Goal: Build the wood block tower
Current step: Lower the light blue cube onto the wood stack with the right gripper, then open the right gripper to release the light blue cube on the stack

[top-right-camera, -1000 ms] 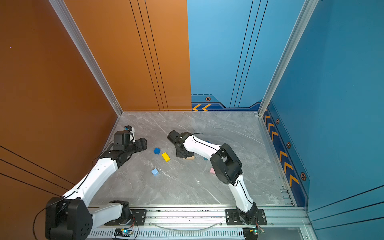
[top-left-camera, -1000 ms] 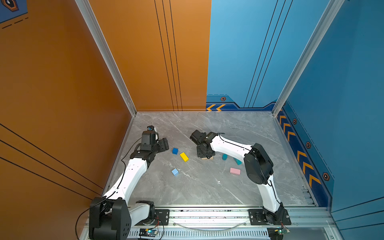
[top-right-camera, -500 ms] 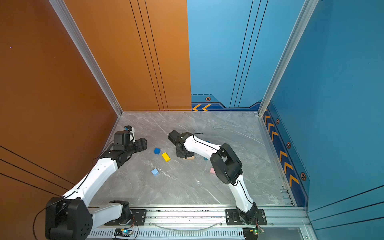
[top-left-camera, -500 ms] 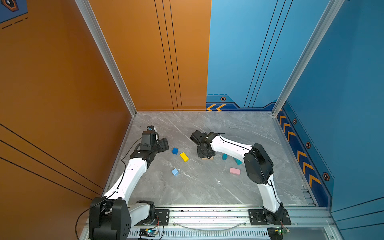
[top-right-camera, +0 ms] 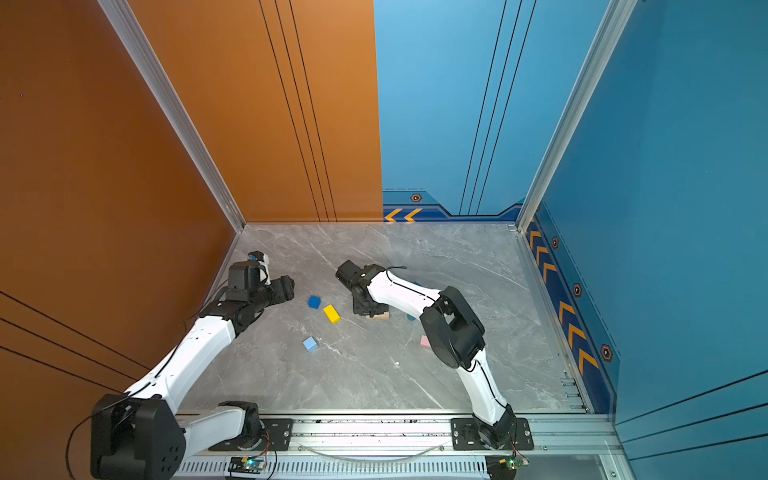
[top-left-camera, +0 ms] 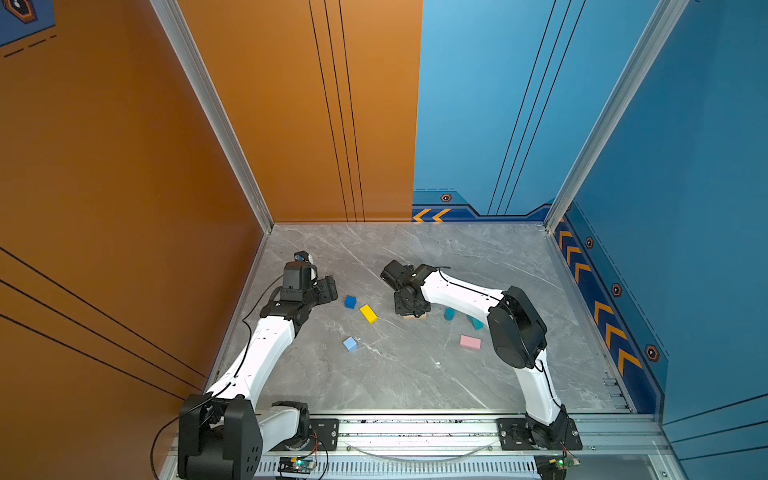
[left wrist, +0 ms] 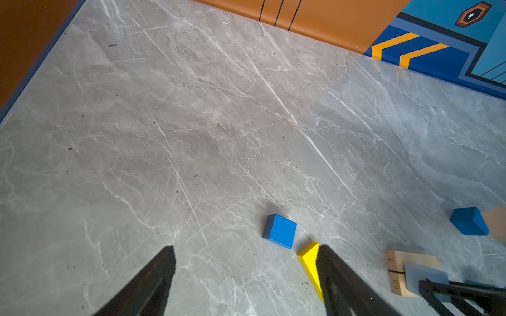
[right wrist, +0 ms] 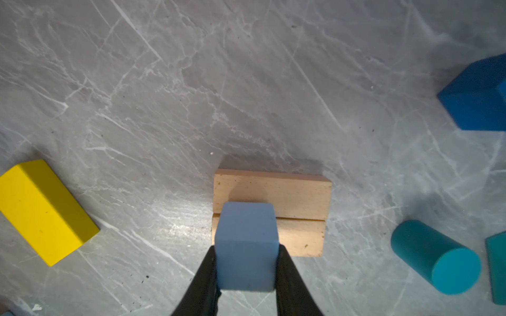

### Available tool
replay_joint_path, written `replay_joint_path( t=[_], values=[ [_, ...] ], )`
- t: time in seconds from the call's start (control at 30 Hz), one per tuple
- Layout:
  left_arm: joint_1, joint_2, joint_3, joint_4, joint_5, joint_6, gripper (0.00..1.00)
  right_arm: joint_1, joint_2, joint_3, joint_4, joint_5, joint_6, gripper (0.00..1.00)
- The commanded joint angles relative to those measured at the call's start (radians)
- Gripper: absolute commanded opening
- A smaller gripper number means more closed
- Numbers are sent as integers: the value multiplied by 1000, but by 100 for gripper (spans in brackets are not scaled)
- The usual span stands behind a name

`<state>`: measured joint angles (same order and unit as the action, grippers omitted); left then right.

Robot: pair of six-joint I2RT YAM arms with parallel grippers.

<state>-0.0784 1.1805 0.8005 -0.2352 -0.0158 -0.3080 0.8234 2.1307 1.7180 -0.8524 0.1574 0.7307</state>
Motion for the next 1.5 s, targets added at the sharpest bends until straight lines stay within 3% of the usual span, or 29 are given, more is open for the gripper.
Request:
replay_joint_path(
  t=[0.0, 0.37, 1.47],
  values=[
    [12, 6, -8, 0, 16, -5, 83, -8, 2, -15, 2, -4, 13, 36],
    [13, 7, -8, -3, 16, -5, 83, -9, 5, -17, 1, -4, 14, 44],
    [14, 10, -6, -3, 16, -5, 83, -24, 36, -21, 4, -13, 21, 46]
  ],
)
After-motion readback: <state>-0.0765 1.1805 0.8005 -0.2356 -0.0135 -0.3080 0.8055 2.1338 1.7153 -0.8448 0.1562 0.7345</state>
